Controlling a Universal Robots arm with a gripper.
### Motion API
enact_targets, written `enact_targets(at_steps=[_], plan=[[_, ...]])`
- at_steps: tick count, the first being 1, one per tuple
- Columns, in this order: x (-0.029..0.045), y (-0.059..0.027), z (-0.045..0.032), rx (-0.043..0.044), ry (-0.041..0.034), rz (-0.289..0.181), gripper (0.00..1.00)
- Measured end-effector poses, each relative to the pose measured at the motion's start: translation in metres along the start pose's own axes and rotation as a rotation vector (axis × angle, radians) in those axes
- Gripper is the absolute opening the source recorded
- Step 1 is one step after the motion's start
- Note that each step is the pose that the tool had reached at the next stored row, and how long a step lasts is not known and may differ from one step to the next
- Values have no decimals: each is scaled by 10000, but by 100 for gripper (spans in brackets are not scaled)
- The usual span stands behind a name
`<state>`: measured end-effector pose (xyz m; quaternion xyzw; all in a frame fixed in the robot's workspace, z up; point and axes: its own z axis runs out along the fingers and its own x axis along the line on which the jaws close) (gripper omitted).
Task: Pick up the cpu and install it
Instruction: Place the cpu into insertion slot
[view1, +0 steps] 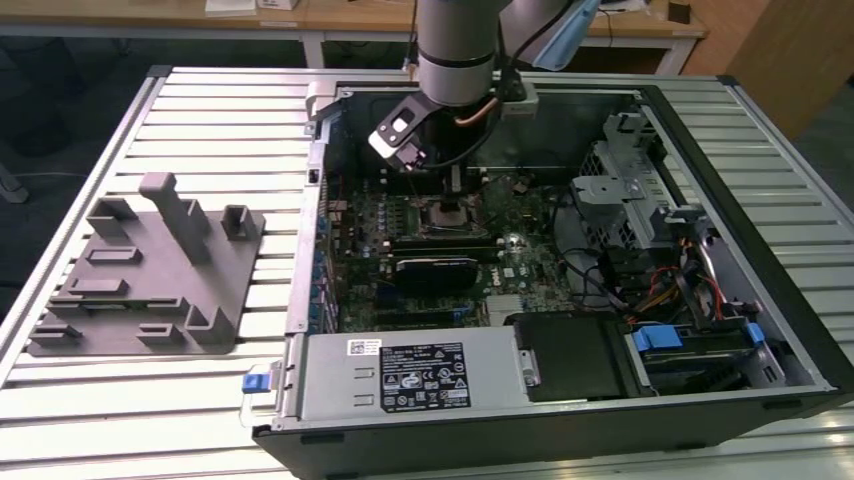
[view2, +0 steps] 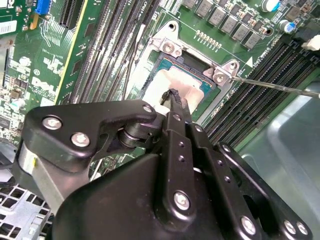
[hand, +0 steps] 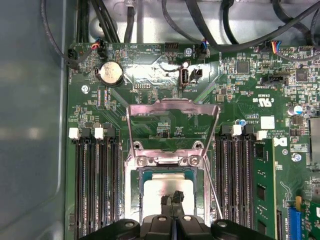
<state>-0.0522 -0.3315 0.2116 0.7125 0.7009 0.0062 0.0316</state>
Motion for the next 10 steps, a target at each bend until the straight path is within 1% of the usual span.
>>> enact_targets(at_steps=[10], plan=[[-8,13,-238,-1,17,1,11]])
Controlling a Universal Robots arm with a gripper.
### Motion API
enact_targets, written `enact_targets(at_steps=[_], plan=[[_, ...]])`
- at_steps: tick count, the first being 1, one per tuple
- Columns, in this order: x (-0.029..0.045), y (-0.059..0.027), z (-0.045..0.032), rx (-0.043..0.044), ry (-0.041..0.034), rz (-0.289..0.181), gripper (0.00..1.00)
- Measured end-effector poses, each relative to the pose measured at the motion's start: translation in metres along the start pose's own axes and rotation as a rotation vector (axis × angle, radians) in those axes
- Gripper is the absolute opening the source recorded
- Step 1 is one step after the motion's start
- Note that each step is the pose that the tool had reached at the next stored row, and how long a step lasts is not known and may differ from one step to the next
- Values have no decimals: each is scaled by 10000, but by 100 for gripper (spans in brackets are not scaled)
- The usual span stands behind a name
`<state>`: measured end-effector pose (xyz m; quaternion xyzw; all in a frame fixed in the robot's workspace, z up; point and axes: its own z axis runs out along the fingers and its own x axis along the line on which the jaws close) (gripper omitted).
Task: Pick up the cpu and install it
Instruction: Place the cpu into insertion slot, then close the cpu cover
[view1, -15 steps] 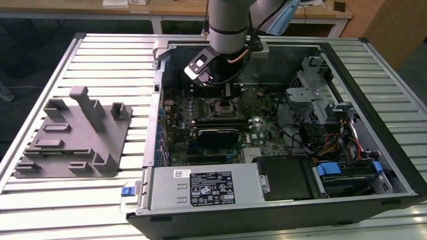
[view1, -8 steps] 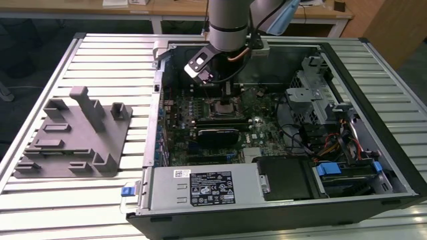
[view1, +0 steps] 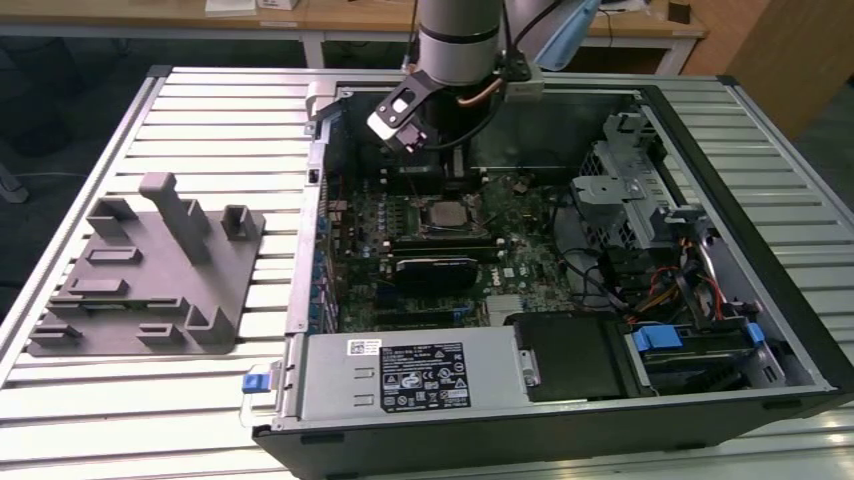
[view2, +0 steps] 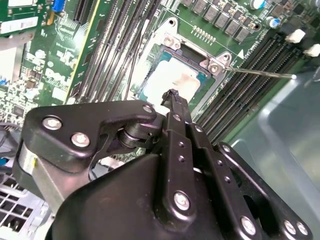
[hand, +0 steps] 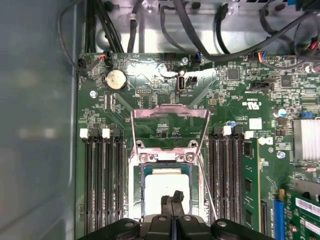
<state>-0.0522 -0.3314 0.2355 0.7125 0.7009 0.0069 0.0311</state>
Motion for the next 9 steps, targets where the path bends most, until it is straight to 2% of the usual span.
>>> enact_targets(at_steps=[3,9], plan=[[-1,2,-40,0,4,0,11],[-2,3,-50,-1,5,0,11]])
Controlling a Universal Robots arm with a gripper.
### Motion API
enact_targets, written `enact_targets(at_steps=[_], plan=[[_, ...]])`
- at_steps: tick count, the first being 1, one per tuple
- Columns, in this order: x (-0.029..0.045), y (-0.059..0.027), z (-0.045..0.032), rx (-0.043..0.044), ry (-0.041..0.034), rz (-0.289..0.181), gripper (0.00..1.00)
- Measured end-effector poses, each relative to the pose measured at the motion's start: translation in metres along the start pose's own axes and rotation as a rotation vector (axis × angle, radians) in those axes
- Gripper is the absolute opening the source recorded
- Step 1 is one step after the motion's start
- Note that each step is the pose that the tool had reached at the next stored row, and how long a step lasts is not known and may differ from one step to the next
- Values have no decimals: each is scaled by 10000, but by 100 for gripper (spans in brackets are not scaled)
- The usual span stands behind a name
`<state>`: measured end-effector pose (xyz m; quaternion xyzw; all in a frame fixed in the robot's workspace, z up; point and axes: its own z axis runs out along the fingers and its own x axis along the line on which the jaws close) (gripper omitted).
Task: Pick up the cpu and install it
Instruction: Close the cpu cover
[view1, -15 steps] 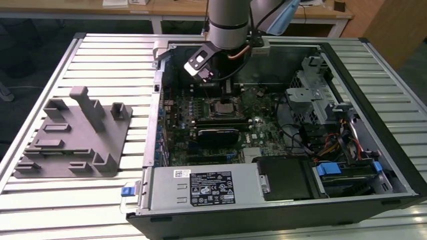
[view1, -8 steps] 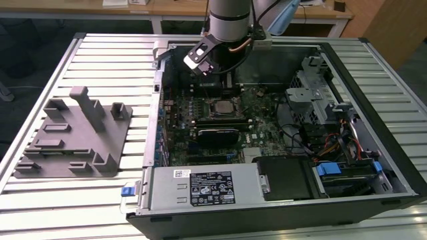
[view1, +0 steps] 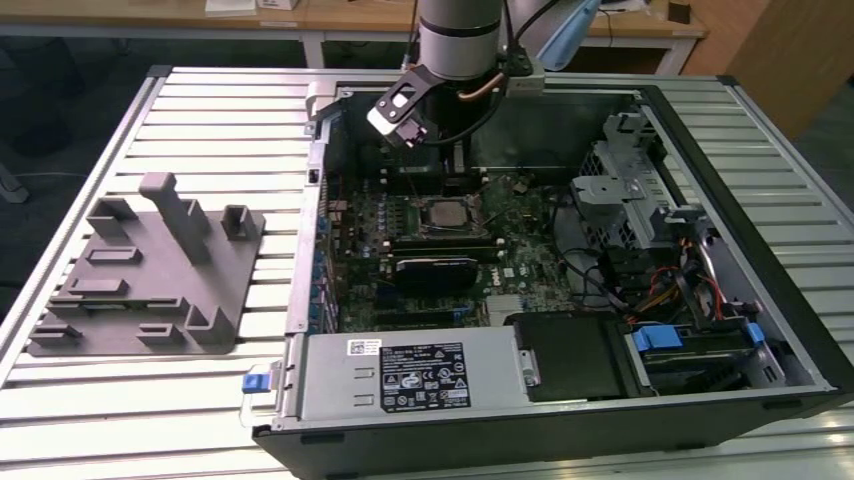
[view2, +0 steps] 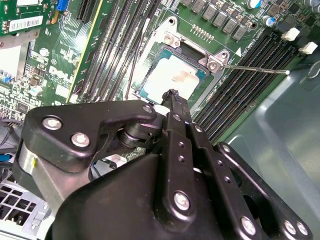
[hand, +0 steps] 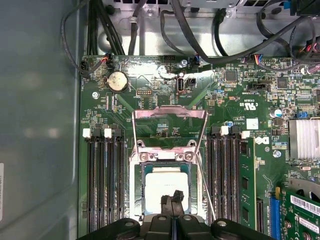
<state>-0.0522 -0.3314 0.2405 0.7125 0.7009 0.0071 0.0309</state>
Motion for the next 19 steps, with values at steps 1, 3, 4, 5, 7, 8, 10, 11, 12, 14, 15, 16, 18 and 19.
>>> enact_targets(at_steps=[1,3,4,5,7,8,10,11,12,14,15,16,18,19], plan=[[0,0,0,0,0,0,11],[0,0,-1,0,0,0,11],[0,0,-1,0,0,0,11],[0,0,-1,0,0,0,11],[-1,0,-10,3,-6,0,11],[-1,1,-16,2,-3,0,11],[-1,2,-41,0,0,0,11],[-2,3,-59,0,-1,1,11],[-3,4,-79,0,0,1,11],[-4,7,-126,0,0,1,11],[-5,8,-148,-1,0,1,11],[-6,9,-167,0,-1,0,11],[-7,11,-202,0,0,0,11],[-7,12,-219,0,0,-1,11]])
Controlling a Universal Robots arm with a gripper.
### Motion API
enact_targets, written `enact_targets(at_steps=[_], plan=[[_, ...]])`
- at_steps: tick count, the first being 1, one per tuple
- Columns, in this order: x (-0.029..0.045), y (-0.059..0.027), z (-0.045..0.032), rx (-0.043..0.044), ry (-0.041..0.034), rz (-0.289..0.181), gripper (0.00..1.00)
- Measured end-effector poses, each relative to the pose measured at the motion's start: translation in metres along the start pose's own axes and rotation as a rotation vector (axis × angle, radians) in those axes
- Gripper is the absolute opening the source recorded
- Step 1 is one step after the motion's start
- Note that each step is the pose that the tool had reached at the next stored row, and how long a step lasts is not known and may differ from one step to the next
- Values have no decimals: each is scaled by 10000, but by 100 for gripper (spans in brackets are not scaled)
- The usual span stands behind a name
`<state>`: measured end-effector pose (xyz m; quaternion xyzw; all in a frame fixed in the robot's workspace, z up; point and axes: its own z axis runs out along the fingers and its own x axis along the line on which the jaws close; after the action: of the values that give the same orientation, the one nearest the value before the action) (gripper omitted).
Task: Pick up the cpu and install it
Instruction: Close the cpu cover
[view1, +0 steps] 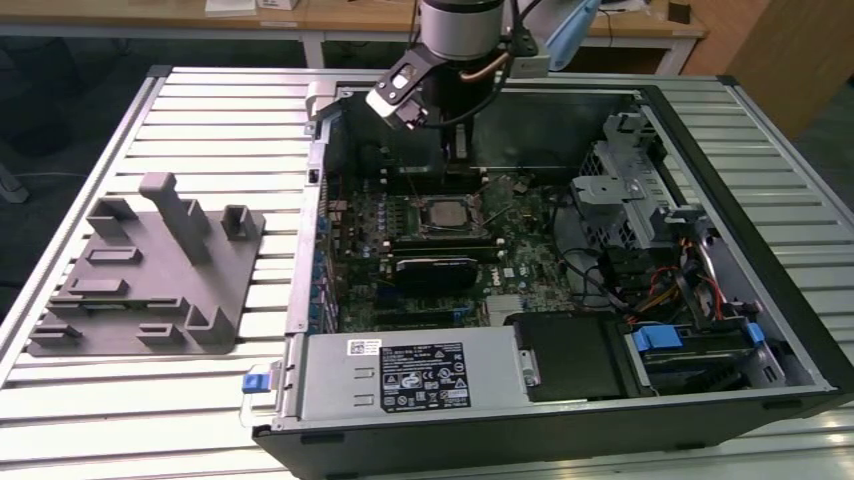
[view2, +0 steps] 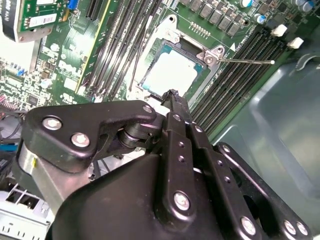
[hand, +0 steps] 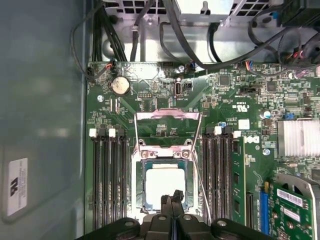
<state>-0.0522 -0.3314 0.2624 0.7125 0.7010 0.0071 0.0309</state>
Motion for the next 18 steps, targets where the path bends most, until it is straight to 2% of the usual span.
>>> enact_targets(at_steps=[5,12,18], plan=[[-2,3,-59,0,-1,1,11],[-2,11,-62,1,0,-1,11],[-1,75,-58,0,1,1,11]])
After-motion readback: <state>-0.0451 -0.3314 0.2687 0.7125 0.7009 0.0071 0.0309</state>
